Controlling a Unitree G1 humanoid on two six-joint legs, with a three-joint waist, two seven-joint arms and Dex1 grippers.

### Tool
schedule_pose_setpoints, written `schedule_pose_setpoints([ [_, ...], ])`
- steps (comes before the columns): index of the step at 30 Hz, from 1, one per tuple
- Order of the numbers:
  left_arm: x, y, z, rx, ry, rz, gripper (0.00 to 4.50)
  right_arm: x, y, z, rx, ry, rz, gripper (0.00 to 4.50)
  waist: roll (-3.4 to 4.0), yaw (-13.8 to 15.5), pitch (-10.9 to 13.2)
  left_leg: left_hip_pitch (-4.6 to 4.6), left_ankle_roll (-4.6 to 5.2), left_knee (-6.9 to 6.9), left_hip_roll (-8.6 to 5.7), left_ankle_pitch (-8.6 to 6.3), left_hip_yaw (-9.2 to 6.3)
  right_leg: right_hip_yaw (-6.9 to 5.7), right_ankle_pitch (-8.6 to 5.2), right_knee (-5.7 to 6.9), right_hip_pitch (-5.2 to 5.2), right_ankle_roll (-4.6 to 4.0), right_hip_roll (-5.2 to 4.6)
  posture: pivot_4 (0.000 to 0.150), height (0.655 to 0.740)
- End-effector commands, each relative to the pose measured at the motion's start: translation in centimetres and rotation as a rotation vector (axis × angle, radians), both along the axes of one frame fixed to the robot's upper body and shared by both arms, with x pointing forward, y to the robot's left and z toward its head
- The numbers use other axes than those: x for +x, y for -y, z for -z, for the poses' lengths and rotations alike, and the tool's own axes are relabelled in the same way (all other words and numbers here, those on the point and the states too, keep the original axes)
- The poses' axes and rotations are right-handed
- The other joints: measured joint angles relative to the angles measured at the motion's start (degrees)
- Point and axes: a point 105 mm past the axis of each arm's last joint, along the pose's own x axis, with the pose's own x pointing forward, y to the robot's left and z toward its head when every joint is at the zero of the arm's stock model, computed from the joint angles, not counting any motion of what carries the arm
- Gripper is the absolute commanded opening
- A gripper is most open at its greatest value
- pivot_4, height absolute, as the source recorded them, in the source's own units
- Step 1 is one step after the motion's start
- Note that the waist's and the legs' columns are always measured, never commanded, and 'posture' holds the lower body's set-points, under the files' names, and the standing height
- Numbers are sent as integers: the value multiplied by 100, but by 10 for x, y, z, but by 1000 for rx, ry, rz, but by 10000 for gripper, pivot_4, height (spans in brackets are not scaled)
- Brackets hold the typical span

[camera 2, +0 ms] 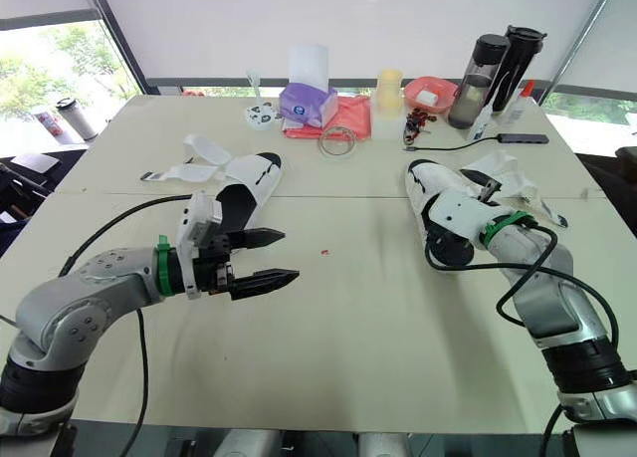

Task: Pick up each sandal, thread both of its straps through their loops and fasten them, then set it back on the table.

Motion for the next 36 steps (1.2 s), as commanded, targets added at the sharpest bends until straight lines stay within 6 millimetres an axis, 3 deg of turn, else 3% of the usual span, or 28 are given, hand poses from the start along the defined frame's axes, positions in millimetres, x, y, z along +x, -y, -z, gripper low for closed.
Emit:
schedule_pose_setpoints([
  [1,-1,5,-8,-16,41,22,45000,5,3,-16,-76,84,48,44633,0,-5,0,1,-2,0,1,1,0,1,1,0,0,-4,1,1500,7400],
  [9,0,8,-9,-19,40,42,45000,18,4,-19,-109,125,84,44633,0,5,0,4,-8,-2,4,6,1,2,9,2,0,1,4,1500,7400],
  [18,0,8,-7,-18,37,48,45000,12,0,-12,-70,107,63,44633,0,5,0,3,-9,0,4,7,1,2,12,2,0,5,4,1500,7400],
  [28,0,7,-7,-17,33,51,45000,8,-19,-1,-69,83,-16,44633,0,9,-1,4,-9,0,5,7,1,3,12,3,0,5,4,1500,7400],
  [36,-1,8,-7,0,12,76,45000,9,-12,11,-145,70,-43,44633,0,2,-1,5,-9,0,5,7,1,3,12,3,1,5,5,1500,7400],
])
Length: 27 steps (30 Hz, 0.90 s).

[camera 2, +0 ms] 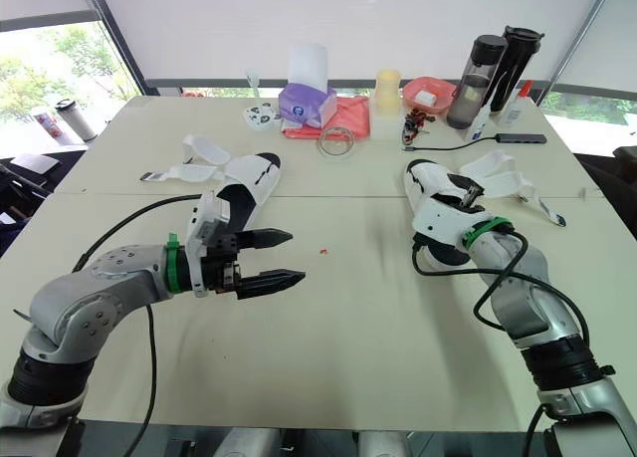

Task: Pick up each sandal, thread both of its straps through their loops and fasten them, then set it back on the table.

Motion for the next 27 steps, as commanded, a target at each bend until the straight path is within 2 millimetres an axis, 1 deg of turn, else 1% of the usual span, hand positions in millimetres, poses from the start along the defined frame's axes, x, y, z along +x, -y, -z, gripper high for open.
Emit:
schedule_pose_setpoints([
  [1,-4,2,-9,-3,24,29,45000,-1,4,-7,-50,39,-11,44633,0,1,0,0,0,0,0,0,0,0,0,0,0,0,0,1500,7400],
  [3,-8,2,-9,1,2,52,45000,-5,2,-7,-57,50,-30,44633,0,1,0,0,0,0,0,0,0,0,0,0,0,0,0,1500,7400],
  [4,-6,0,-10,2,-7,59,45000,-2,-2,-9,-55,58,-39,44633,0,1,0,0,0,0,0,0,0,0,0,0,0,0,0,1500,7400],
  [6,-7,-2,-12,16,-15,71,45000,-7,-12,-18,-22,112,-75,44633,0,-1,0,-1,-1,0,0,1,1,1,0,2,-3,0,0,1500,7400],
  [8,-3,-9,-13,38,-9,58,45000,-9,-22,-26,2,151,-102,44633,1,-17,-1,2,-2,1,1,1,1,3,0,6,-2,0,1,1500,7400],
  [9,1,-14,-17,40,-5,47,45000,-6,-30,-32,7,167,-116,44633,1,-21,-1,3,-3,0,1,2,2,5,0,9,-2,0,2,1500,7400],
  [11,8,-20,-19,29,1,22,45000,0,-41,-35,14,180,-135,44633,1,-37,0,5,-4,1,2,3,3,8,0,15,-4,0,4,1500,7400],
  [12,8,-20,-19,24,1,15,45000,-1,-42,-36,12,184,-142,44633,1,-31,0,5,-7,1,2,5,3,9,0,19,-6,-1,4,1500,7400],
  [14,8,-20,-15,38,4,-9,45000,-3,-40,-33,-10,182,-147,44633,-1,-2,-1,6,-9,2,2,5,3,9,-1,24,-6,-1,3,1500,7400],
  [16,2,-18,-16,28,7,-2,45000,-4,-35,-36,-11,181,-138,44633,-2,15,-1,4,-8,2,1,5,2,9,-1,23,-6,0,3,1500,7400],
  [18,-3,-16,-15,21,11,5,45000,-3,-28,-31,-20,157,-124,44633,-2,9,-1,3,-9,2,-1,5,2,10,-1,22,-7,1,0,1500,7400],
  [23,-4,-6,-18,-42,11,-13,45000,3,-5,-21,-41,106,-59,44633,-2,4,-1,5,-10,4,-1,6,2,11,0,24,-5,-1,1,1500,7400],
  [25,-4,-4,-16,-41,9,-16,45000,5,1,-19,-42,98,-43,44633,-2,-7,-1,6,-11,6,-1,8,2,11,-2,32,-6,-3,1,1500,7400],
  [27,-6,-1,-15,-46,9,-12,45000,10,13,-19,-43,93,-14,44633,-2,-21,-1,8,-11,7,0,8,6,13,-7,43,-9,-12,0,1500,7400],
])
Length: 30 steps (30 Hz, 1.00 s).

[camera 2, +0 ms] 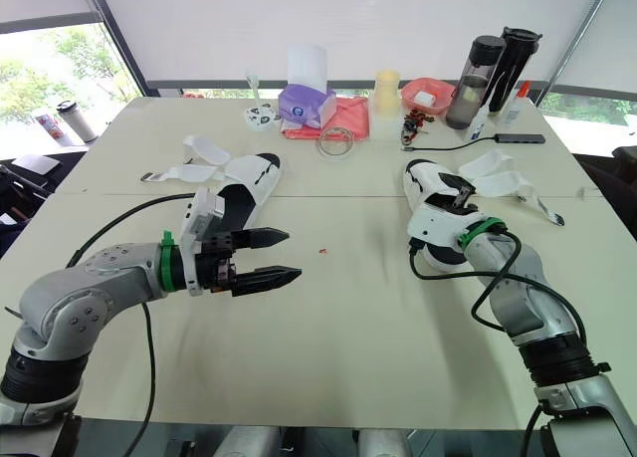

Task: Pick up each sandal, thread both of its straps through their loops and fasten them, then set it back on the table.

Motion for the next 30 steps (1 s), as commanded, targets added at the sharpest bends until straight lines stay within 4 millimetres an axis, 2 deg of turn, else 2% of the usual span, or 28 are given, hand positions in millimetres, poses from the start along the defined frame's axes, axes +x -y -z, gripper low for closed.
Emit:
schedule_pose_setpoints([
  [1,-5,3,-9,-32,47,3,45000,10,21,-20,2,68,42,44633,0,-12,0,3,0,0,1,0,4,3,-3,5,0,-4,0,1500,7400],
  [4,-1,8,-9,-45,53,-7,45000,21,32,-18,5,66,59,44633,0,-11,0,5,0,3,1,1,11,8,-4,8,0,-6,0,1500,7400],
  [8,1,10,-9,-50,59,-17,45000,37,32,-18,-9,79,50,44633,0,-25,0,6,0,4,1,2,16,15,-4,11,0,-7,1,1500,7400],
  [16,2,12,-7,-57,62,-21,45000,58,14,-15,-14,82,-26,44633,-1,-40,1,7,-21,3,1,15,23,31,-3,11,-3,-6,8,1500,7400],
  [18,4,12,-7,-60,65,-30,45000,65,7,-7,-10,59,-30,44633,-1,-48,1,7,-22,3,1,15,24,34,-3,11,-3,-5,8,1500,7400],
  [20,4,13,-6,-61,68,-33,45000,68,2,0,-15,40,-39,39068,-1,-92,1,8,-25,3,1,17,25,37,-3,11,-3,-6,10,1500,7400],
  [22,4,12,-6,-61,73,-38,45000,69,1,1,-27,43,-39,30915,-1,-103,1,9,-26,3,1,18,25,39,-2,13,-2,-4,11,1500,7400],
  [25,5,10,-6,-62,75,-49,45000,70,1,-1,-61,52,-51,14546,-1,-124,1,9,-27,2,0,18,26,42,4,13,-4,6,11,1500,7400],
  [28,5,9,-5,-61,75,-52,45000,71,6,-2,-74,61,-32,259,-2,-135,1,10,-28,2,1,18,27,45,5,14,-5,9,14,1500,7400],
  [30,5,9,-5,-61,76,-55,45000,71,6,-3,-95,59,-33,259,-2,-133,0,12,-28,2,2,18,27,46,5,16,-4,7,16,1500,7400],
])
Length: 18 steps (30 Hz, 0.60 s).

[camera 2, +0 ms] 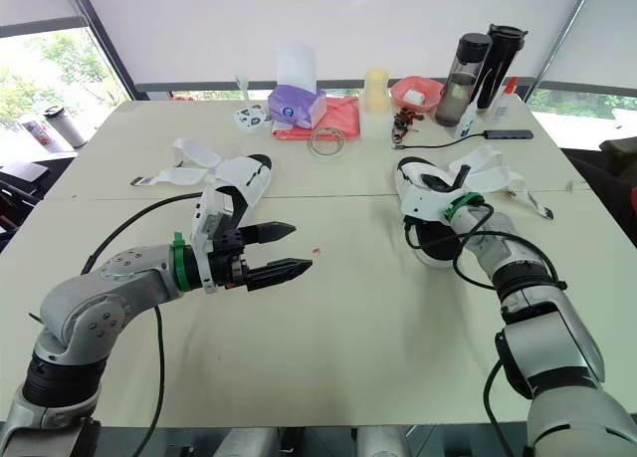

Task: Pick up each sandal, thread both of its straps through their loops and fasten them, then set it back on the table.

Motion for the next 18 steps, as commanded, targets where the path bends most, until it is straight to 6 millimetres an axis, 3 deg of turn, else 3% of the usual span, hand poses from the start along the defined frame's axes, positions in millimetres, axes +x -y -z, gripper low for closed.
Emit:
schedule_pose_setpoints([
  [1,-2,-1,-6,-13,37,1,45000,2,3,-9,-29,31,5,259,0,0,0,0,0,-1,0,0,0,1,0,1,0,0,0,1500,7400],
  [9,2,-8,-2,0,44,-24,45000,-15,-17,-36,-71,195,-170,259,1,8,0,0,0,-2,0,0,3,6,0,2,-4,-1,0,1500,7400],
  [13,-4,-16,-7,41,57,18,45000,-72,-66,-55,-120,228,-559,259,1,5,1,-12,-1,-9,0,0,6,8,1,6,-24,6,-1,1500,7400],
  [18,-26,-19,-7,110,25,156,45000,-128,-101,-43,-223,178,-869,259,1,-33,2,-14,21,-15,8,-14,28,23,1,12,-40,8,3,1500,7400],
])
